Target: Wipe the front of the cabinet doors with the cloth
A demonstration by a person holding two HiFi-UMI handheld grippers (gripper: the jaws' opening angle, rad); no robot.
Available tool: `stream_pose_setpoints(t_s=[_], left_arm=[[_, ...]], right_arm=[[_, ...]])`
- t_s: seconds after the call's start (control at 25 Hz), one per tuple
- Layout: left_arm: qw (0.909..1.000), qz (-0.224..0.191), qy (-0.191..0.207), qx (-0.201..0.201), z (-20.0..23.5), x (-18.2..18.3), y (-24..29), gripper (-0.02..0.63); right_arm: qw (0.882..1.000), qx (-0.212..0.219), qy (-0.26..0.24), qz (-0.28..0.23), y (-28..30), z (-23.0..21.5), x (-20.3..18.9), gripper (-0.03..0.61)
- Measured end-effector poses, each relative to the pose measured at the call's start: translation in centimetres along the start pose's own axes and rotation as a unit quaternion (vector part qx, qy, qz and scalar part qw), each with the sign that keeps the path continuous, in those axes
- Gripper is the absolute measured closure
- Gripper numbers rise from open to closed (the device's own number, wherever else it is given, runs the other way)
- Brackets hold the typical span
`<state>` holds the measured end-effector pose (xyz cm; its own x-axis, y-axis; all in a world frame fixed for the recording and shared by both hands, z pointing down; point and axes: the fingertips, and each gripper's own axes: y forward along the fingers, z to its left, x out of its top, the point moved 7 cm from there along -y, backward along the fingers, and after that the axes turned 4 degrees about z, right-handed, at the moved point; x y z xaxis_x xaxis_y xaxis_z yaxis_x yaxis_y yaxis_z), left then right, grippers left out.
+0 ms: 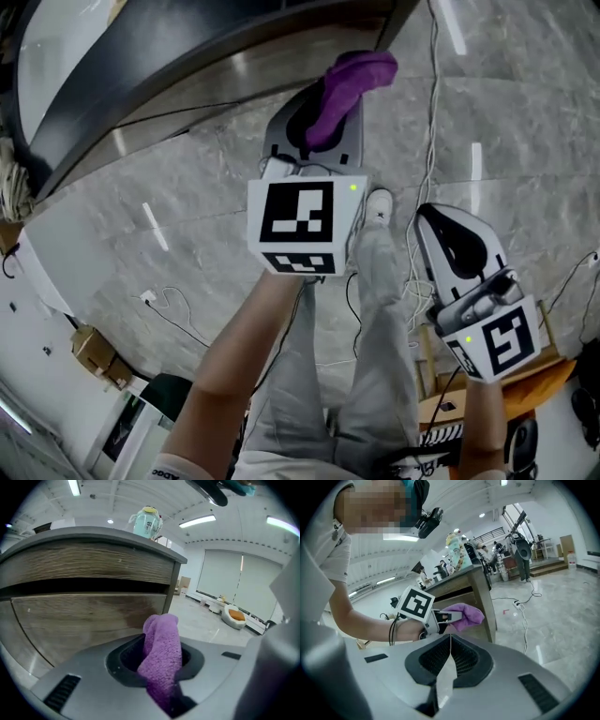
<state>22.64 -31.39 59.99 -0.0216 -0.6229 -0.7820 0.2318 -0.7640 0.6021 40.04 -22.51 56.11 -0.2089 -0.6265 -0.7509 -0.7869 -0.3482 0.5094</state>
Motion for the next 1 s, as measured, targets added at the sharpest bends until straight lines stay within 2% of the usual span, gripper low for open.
stream_pose_setpoints(t_s=[0.2,0.4,0.56,1.0], left_arm=[[1.0,0.0,0.0,0.007,0.2,1.7,2.2,0.522],[0.9996,0.009,0.005,0.028,3.3,0.9,1.5,0.52],[0.9986,0.02,0.005,0.048,7.4,-0.2,-0.4,0.522],[0.9946,0.026,-0.03,0.096,20.3,-2.4,-7.7,0.52]], right_arm=[[0.999,-0.024,0.026,-0.01,-1.1,-1.2,-1.1,0.551],[0.999,-0.029,0.033,-0.013,-0.5,-0.2,-2.0,0.551],[0.999,-0.023,0.029,-0.016,1.7,2.1,-1.3,0.551],[1.0,0.001,-0.001,-0.023,9.4,10.5,1.4,0.551]])
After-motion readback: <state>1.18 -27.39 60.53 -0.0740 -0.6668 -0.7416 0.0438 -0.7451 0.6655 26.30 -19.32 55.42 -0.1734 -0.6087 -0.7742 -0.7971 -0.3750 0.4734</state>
